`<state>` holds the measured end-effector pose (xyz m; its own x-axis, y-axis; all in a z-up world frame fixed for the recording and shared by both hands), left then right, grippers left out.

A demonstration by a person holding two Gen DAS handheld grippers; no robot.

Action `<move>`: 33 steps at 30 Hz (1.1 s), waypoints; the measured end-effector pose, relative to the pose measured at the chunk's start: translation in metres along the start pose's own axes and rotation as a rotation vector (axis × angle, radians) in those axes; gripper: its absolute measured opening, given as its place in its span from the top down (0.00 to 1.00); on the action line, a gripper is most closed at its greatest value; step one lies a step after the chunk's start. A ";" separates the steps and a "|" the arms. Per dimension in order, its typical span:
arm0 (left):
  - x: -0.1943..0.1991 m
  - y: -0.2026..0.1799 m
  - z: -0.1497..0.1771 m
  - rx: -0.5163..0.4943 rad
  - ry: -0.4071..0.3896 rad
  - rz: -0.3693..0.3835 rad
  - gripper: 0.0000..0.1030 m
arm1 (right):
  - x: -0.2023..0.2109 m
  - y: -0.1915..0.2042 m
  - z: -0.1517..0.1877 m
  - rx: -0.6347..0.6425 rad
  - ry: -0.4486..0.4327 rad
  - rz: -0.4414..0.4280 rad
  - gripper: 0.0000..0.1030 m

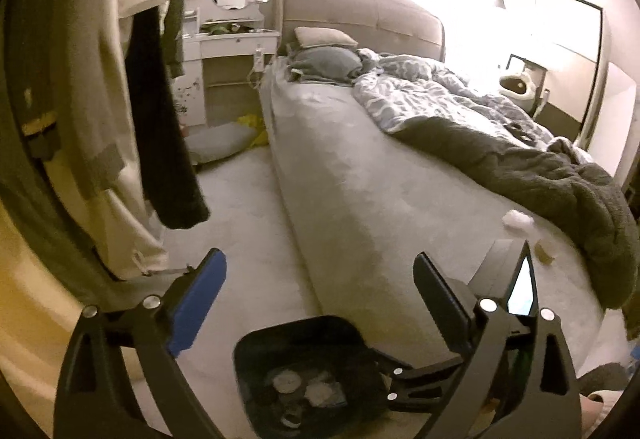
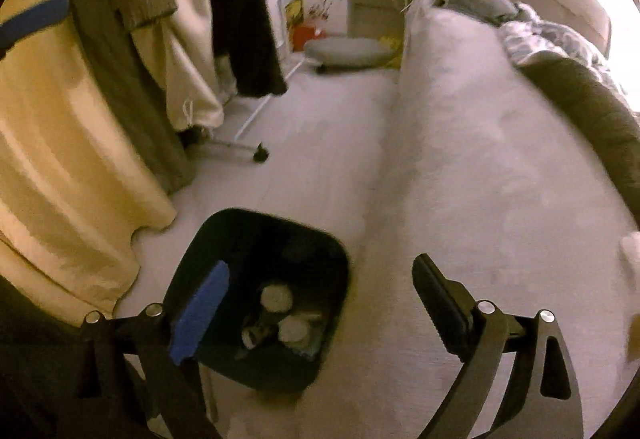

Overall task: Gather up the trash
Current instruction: 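Move both tools back over the bed toward the bubble wrap and cardboard core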

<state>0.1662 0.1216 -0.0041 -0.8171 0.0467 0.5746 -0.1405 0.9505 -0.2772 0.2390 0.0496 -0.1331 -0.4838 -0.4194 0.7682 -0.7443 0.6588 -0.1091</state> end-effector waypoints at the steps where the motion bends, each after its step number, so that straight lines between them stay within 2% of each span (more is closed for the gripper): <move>1: -0.001 -0.003 0.000 0.002 0.001 0.006 0.05 | 0.005 -0.006 0.001 -0.004 -0.007 0.009 0.07; 8: -0.014 -0.025 -0.003 0.031 0.011 0.041 0.04 | 0.034 -0.048 0.016 -0.030 -0.031 0.112 0.03; 16: -0.032 -0.055 0.004 0.005 0.030 0.045 0.04 | 0.056 -0.091 0.035 -0.089 -0.058 0.186 0.03; 28: -0.055 -0.097 0.019 -0.070 0.037 0.063 0.04 | 0.076 -0.145 0.064 -0.124 -0.060 0.263 0.03; 33: -0.059 -0.115 0.015 -0.086 0.006 0.092 0.04 | 0.091 -0.174 0.083 -0.195 -0.073 0.282 0.03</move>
<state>0.2217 0.0049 -0.0179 -0.8210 0.1370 0.5542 -0.0162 0.9648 -0.2625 0.2869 -0.1550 -0.0967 -0.6949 -0.2427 0.6769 -0.4782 0.8590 -0.1830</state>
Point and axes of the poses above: each gripper's, at about its wrist camera, not at the fingertips, and x roughly against the way its jaws point, y to its left, z to its underside, the point moved 6 cm from there along -x, roughly the way its jaws point, and after that the axes turned 14 degrees about x, right-handed, at the moved point
